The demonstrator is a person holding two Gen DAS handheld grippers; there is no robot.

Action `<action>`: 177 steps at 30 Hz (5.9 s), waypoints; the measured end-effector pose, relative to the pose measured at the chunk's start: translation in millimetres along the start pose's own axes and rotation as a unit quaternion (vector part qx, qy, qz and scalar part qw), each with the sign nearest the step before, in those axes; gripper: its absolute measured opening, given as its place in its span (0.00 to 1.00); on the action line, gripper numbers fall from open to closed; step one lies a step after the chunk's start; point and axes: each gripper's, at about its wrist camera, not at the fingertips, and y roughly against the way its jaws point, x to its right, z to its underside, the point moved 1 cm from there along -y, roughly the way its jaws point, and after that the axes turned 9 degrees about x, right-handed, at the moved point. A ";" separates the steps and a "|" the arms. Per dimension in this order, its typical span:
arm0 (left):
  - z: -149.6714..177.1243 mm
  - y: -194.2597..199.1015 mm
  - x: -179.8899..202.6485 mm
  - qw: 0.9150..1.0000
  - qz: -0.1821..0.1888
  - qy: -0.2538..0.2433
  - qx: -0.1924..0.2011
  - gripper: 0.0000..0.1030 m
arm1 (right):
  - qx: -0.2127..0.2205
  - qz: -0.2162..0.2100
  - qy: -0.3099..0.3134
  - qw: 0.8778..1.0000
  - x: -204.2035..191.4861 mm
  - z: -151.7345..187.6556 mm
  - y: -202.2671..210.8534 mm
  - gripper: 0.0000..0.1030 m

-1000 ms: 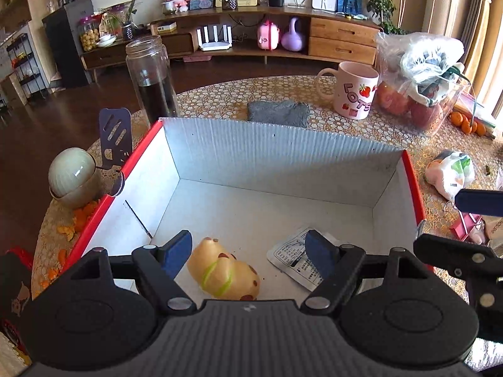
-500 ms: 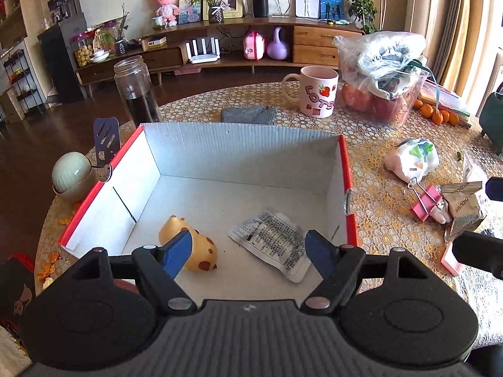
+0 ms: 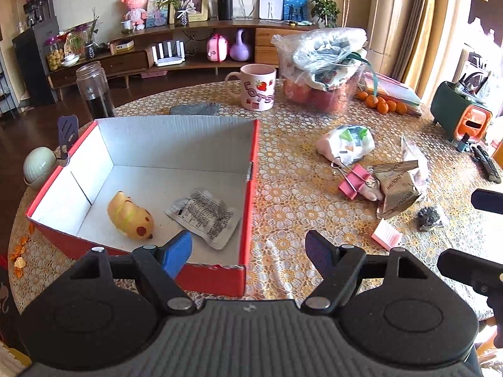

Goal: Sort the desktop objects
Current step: 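Withdraw both open tools from the box back over the table, then grasp the pink ridged block with left tool while right tool grasps the black-item bag, then carry the pink block with left tool while right tool carries the black bag to the box, then open left tool to drop the pink block while right tool releases the black bag in the box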

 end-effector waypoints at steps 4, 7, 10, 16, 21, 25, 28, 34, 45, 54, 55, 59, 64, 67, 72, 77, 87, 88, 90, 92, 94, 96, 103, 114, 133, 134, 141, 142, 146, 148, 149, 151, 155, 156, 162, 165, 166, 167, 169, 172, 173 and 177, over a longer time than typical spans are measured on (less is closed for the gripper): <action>5.2 5.4 20.8 1.000 0.023 -0.007 0.001 0.80 | 0.008 0.024 -0.005 1.000 16.7 16.7 21.6 0.91; 11.3 8.2 37.5 0.999 0.046 -0.013 -0.002 0.80 | 0.012 0.045 -0.020 0.999 34.1 31.3 38.0 0.91; 17.5 9.1 54.8 0.997 0.067 -0.027 -0.003 0.82 | 0.013 0.068 -0.023 0.997 51.9 42.3 51.0 0.92; 31.2 -1.7 88.9 0.993 0.104 -0.048 -0.014 0.89 | 0.009 0.108 -0.036 0.993 83.9 62.1 63.5 0.92; 40.3 -17.9 110.8 0.990 0.121 -0.073 -0.020 1.00 | -0.003 0.124 -0.034 0.992 98.3 77.8 58.9 0.92; 46.1 -33.6 122.8 0.986 0.135 -0.090 -0.025 1.00 | -0.008 0.133 -0.039 0.990 108.2 83.2 49.0 0.92; 48.4 -46.1 129.5 0.985 0.138 -0.103 -0.017 1.00 | -0.012 0.140 -0.051 0.989 117.1 87.5 39.2 0.92; 49.9 -79.7 140.1 0.983 0.140 -0.111 -0.032 1.00 | -0.026 0.146 -0.067 0.987 131.4 94.3 14.1 0.92; 55.1 -124.5 160.9 0.975 0.150 -0.163 -0.025 1.00 | -0.051 0.144 -0.077 0.985 147.0 98.9 -33.9 0.91; 58.6 -145.3 164.9 0.973 0.149 -0.177 -0.022 1.00 | -0.068 0.143 -0.086 0.984 153.0 104.2 -62.1 0.86; 57.9 -146.0 165.2 0.972 0.151 -0.176 -0.021 1.00 | -0.068 0.144 -0.086 0.983 153.3 104.3 -63.4 0.85; 56.9 -148.7 165.9 0.971 0.162 -0.174 -0.017 0.99 | -0.071 0.144 -0.092 0.983 155.4 104.9 -69.7 0.83; 56.5 -150.7 164.7 0.971 0.179 -0.159 -0.021 0.93 | -0.075 0.145 -0.093 0.982 155.2 106.8 -74.6 0.77; 55.3 -149.7 165.7 0.970 0.180 -0.159 -0.019 0.82 | -0.076 0.149 -0.097 0.981 157.5 106.9 -77.0 0.72; 52.3 -148.1 167.9 0.969 0.184 -0.163 -0.017 0.54 | -0.081 0.151 -0.104 0.980 159.7 108.4 -80.0 0.64; 50.9 -147.2 170.1 0.969 0.183 -0.165 -0.020 0.44 | -0.084 0.156 -0.102 0.979 159.2 109.1 -80.4 0.54; 49.9 -143.1 164.1 0.973 0.180 -0.143 -0.030 0.43 | -0.084 0.158 -0.098 0.979 155.7 106.7 -72.5 0.33; 49.6 -142.0 162.9 0.973 0.180 -0.140 -0.030 0.43 | -0.085 0.158 -0.099 0.979 155.3 106.6 -71.0 0.33; 48.7 -138.8 160.2 0.975 0.178 -0.133 -0.032 0.43 | -0.082 0.155 -0.104 0.979 154.5 105.7 -66.4 0.33; 48.0 -135.1 157.5 0.976 0.177 -0.124 -0.035 0.43 | -0.080 0.151 -0.107 0.979 152.6 104.4 -61.0 0.33; 47.3 -129.9 155.0 0.977 0.173 -0.119 -0.034 0.43 | -0.080 0.148 -0.108 0.980 150.6 103.7 -56.7 0.33; 45.9 -124.1 152.8 0.978 0.169 -0.116 -0.031 0.43 | -0.084 0.146 -0.109 0.980 147.4 103.0 -53.9 0.33; 36.5 -100.0 134.4 0.982 0.161 -0.092 -0.026 0.43 | -0.092 0.126 -0.102 0.982 127.9 91.3 -41.7 0.33; 6.2 -53.4 84.0 0.988 0.143 -0.051 -0.018 0.43 | -0.076 0.082 -0.074 0.991 87.1 38.8 -23.1 0.33; -25.1 -3.3 -42.3 0.997 0.064 0.000 0.040 0.43 | -0.044 -0.017 -0.008 0.999 -20.1 -41.6 -63.5 0.33; -26.2 -3.4 -49.2 0.997 0.059 0.002 0.041 0.43 | -0.043 -0.020 -0.005 0.999 -24.4 -44.4 -66.7 0.33; -31.3 -8.6 -93.6 0.999 0.027 0.017 0.043 0.43 | -0.039 -0.040 0.016 0.998 -55.6 -61.5 -91.9 0.33; -31.9 -10.1 -99.3 0.999 0.021 0.016 0.042 0.43 | -0.040 -0.044 0.018 0.998 -58.8 -63.5 -96.3 0.33; -33.6 -18.7 -123.6 0.999 0.004 0.015 0.030 0.43 | -0.049 -0.053 0.025 0.997 -71.8 -69.5 -115.3 0.33; -35.1 -26.2 -135.7 1.000 -0.008 0.014 0.023 0.43 | -0.055 -0.057 0.027 0.996 -77.8 -71.1 -125.9 0.33; -35.7 -29.7 -140.8 1.000 -0.013 0.013 0.019 0.43 | -0.059 -0.058 0.029 0.996 -81.1 -71.8 -131.7 0.33; -35.7 -37.3 -152.3 1.000 -0.022 0.015 0.010 0.43 | -0.064 -0.059 0.035 0.996 -86.8 -72.7 -142.5 0.33; -37.0 -55.8 -166.3 0.999 -0.034 0.016 -0.006 0.43 | -0.080 -0.060 0.044 0.994 -98.3 -68.0 -167.3 0.33; -37.1 -63.5 -169.1 0.999 -0.037 0.018 -0.012 0.43 | -0.082 -0.058 0.047 0.994 -100.8 -66.4 -172.4 0.33; -32.7 -103.3 -175.4 0.997 -0.066 0.004 -0.044 0.43 | -0.107 -0.060 0.070 0.990 -120.3 -52.2 -202.8 0.33; -32.6 -119.1 -175.4 0.996 -0.072 0.011 -0.055 0.43 | -0.118 -0.065 0.084 0.987 -130.3 -45.4 -215.5 0.33; -33.3 -124.6 -175.2 0.995 -0.075 0.013 -0.058 0.43 | -0.123 -0.065 0.085 0.987 -131.8 -43.3 -218.9 0.33; -33.4 -129.1 -174.3 0.995 -0.077 0.011 -0.060 0.43 | -0.132 -0.066 0.088 0.985 -134.2 -40.8 -224.6 0.33; -33.8 -139.1 -172.9 0.994 -0.080 0.008 -0.068 0.43 | -0.140 -0.060 0.099 0.983 -137.6 -35.6 -232.0 0.32; -31.9 -151.7 -173.6 0.993 -0.076 0.013 -0.086 0.44 | -0.151 -0.055 0.112 0.981 -140.8 -28.6 -241.0 0.32; -31.2 -154.1 -174.0 0.993 -0.078 0.013 -0.089 0.44 | -0.153 -0.053 0.114 0.980 -141.1 -26.6 -243.0 0.32; -33.4 -159.7 -173.6 0.992 -0.074 0.008 -0.102 0.44 | -0.168 -0.043 0.107 0.979 -138.1 -20.3 -252.2 0.32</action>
